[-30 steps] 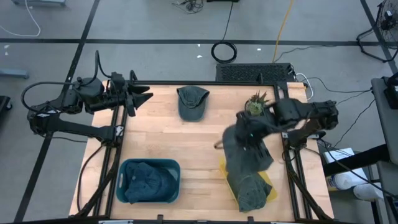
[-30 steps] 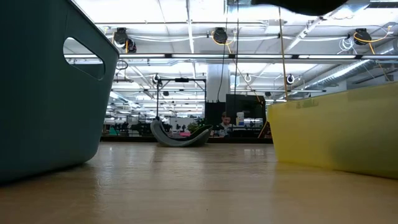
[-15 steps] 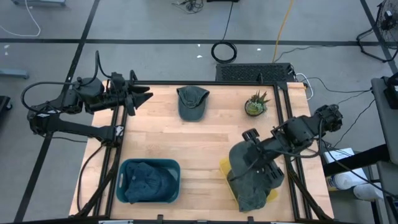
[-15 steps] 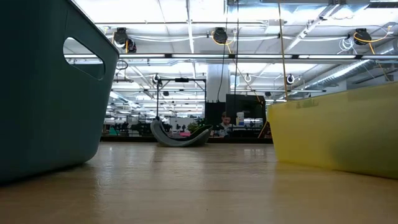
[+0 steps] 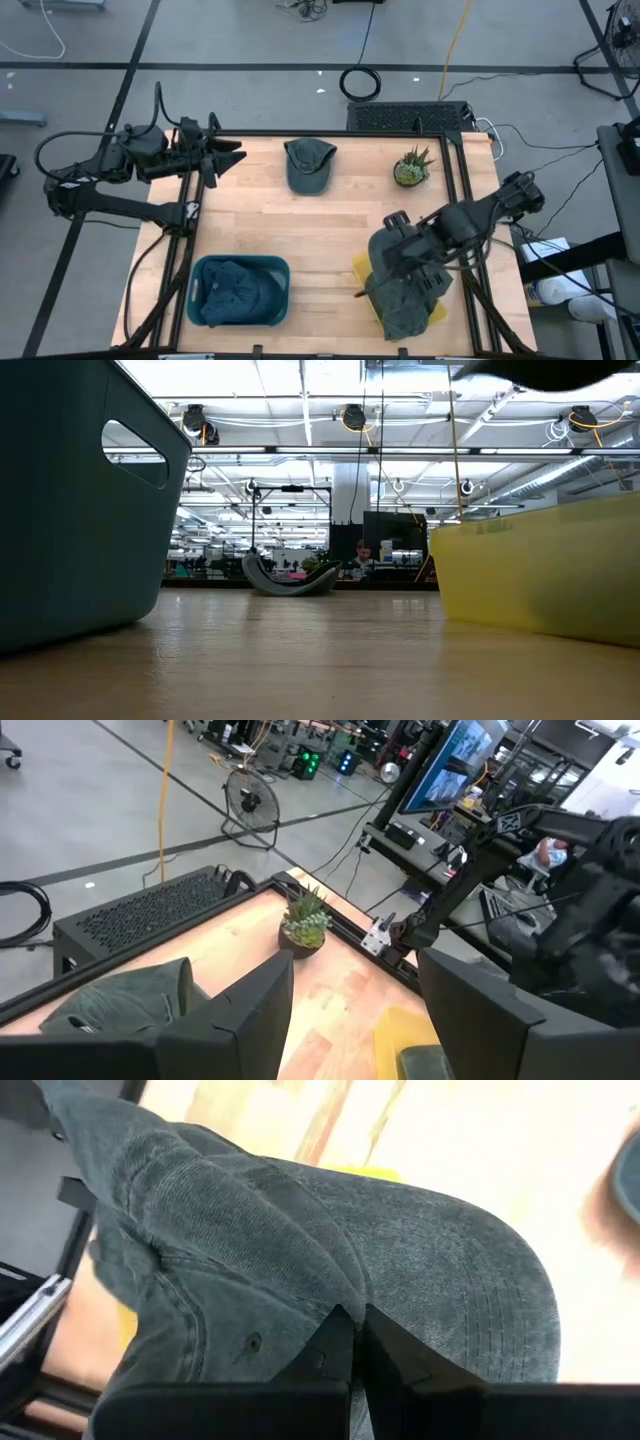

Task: Pick & Place hat
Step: Put the right gray cap into the yellow bin

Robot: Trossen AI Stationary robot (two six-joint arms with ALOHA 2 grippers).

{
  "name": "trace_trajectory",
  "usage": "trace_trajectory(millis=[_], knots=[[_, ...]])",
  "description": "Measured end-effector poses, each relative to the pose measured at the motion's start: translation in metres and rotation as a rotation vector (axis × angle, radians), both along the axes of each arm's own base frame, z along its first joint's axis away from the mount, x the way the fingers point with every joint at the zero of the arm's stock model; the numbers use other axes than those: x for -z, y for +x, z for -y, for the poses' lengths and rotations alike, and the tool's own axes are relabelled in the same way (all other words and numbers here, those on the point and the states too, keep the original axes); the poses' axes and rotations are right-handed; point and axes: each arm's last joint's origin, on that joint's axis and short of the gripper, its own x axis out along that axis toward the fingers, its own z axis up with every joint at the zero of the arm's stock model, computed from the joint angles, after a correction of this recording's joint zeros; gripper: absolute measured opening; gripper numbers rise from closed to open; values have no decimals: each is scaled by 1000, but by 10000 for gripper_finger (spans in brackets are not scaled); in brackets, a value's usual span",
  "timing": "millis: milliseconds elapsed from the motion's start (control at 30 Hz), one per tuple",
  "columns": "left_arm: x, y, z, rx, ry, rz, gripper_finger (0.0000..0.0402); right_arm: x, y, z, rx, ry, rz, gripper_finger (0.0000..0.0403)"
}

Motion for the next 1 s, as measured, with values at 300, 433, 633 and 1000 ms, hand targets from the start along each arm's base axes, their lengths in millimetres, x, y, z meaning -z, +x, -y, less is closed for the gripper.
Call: trace_trajectory(millis=[300,433,633,1000], knots=[[0,0,0,9,49,-18,225,46,16,-7,-21,15,-21,0],[0,0,0,10,51,-23,225,61,20,-8,-26,19,-15,0],[3,0,2,65,38,-47,225,83,21,-9,-35,72,-68,0],[3,0,3,113,28,-47,225,123,19,-10,-39,91,-96,0]])
